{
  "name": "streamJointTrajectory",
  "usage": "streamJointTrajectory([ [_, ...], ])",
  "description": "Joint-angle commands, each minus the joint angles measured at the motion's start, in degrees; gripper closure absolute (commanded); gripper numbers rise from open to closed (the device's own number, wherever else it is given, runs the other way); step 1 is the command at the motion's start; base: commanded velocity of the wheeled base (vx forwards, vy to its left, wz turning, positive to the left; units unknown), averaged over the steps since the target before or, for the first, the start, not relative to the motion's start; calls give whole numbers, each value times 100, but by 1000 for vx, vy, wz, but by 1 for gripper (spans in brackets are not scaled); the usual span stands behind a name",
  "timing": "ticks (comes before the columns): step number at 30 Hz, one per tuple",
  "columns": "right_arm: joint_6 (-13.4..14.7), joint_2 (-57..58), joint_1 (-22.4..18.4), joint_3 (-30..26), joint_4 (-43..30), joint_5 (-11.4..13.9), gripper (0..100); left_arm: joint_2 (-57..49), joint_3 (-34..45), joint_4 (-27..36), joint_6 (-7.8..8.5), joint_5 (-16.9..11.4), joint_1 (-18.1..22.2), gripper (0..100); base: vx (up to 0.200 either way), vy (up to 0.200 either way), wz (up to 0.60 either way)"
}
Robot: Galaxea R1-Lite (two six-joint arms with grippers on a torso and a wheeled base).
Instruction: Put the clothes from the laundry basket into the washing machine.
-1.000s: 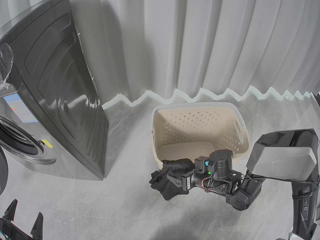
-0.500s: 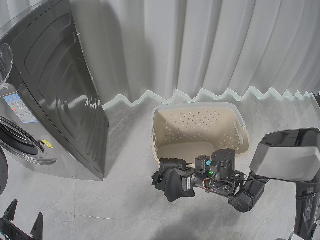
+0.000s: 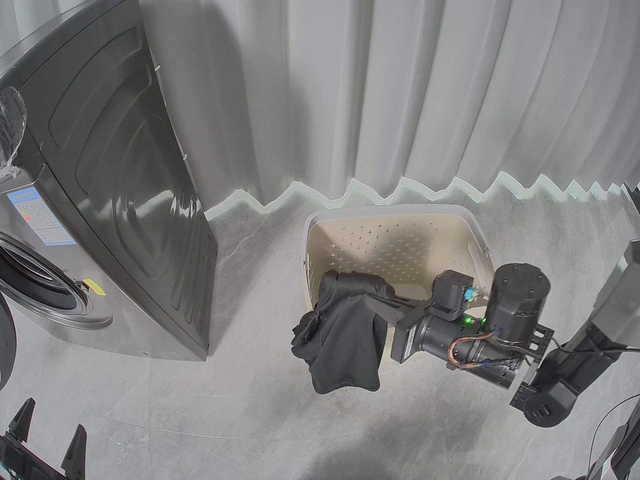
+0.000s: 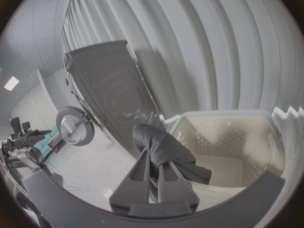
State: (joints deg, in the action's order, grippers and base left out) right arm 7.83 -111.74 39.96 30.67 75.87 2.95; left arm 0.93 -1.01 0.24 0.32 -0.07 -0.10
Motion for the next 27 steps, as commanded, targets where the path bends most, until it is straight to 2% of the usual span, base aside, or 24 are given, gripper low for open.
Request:
streamJointTrajectory([
  [1,-9,1014,56,-211,138,-66,100,-93,84,11,3,-1,1,0,0,0,0],
  [8,-97,1998,-41,-228,-293,-119,100,-84,84,11,-14,-1,1,0,0,0,0],
  [14,-97,2719,-50,-176,-1127,-409,100,-84,84,11,-32,-1,1,0,-200,0,0],
  [17,-97,2833,-76,-202,-1268,-427,100,-84,84,11,-40,-1,1,0,-200,0,0],
  [23,-97,2815,-103,-228,-1294,-497,100,-84,84,11,-67,-1,1,0,0,0,0],
  [27,-97,2807,-94,-228,-1294,-524,100,-84,84,11,-67,7,1,0,0,200,0],
])
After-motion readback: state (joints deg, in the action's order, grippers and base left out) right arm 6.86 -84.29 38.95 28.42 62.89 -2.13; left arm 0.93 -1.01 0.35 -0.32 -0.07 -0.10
